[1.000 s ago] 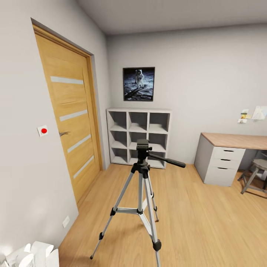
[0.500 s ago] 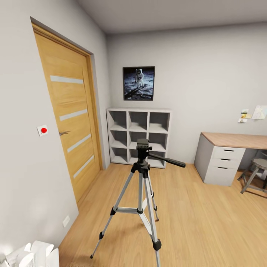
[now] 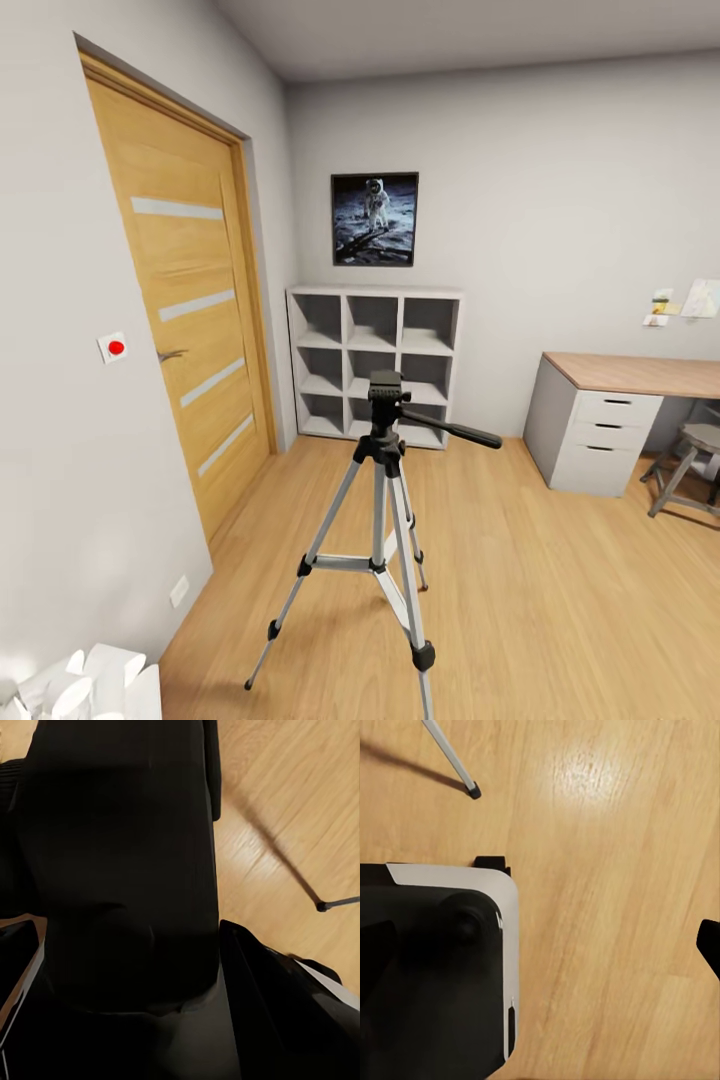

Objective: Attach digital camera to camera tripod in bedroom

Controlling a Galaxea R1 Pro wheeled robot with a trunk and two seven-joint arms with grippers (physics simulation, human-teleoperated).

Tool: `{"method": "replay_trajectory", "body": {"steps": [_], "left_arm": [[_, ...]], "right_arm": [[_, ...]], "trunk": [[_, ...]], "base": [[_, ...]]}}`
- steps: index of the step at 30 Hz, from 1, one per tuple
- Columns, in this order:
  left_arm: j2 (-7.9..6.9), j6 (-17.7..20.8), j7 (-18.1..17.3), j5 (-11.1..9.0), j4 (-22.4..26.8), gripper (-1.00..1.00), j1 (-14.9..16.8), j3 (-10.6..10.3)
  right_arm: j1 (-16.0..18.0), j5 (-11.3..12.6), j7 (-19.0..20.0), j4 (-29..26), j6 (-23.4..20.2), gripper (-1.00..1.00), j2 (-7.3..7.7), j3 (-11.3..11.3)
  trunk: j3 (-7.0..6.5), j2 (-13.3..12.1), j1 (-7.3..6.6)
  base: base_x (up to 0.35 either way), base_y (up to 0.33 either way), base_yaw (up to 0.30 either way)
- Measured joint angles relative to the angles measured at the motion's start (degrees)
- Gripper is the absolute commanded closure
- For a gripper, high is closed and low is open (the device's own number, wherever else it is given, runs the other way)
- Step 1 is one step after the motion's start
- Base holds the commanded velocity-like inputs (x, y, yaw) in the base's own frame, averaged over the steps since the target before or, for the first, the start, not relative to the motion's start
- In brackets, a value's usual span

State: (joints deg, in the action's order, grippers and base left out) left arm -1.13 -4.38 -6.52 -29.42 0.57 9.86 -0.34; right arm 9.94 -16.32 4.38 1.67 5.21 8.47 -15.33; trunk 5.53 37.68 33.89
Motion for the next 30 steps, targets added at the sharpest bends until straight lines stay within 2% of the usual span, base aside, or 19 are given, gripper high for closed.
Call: {"method": "replay_trajectory", "body": {"steps": [18, 30], "left_arm": [[0.07, 0.0, 0.0, 0.0, 0.0, 1.0, 0.0, 0.0], [0.06, 0.0, 0.0, 0.0, 0.0, 1.0, 0.0, 0.0]], "right_arm": [[0.0, 0.0, 0.0, 0.0, 0.7, -1.0, 0.03, -0.1], [0.0, 0.0, 0.0, 0.0, 0.7, -1.0, 0.03, -0.1]], "trunk": [[0.75, 0.0, 0.0], [0.96, 0.0, 0.0]], "base": [[0.0, 0.0, -0.006], [0.0, 0.0, -0.214]]}}
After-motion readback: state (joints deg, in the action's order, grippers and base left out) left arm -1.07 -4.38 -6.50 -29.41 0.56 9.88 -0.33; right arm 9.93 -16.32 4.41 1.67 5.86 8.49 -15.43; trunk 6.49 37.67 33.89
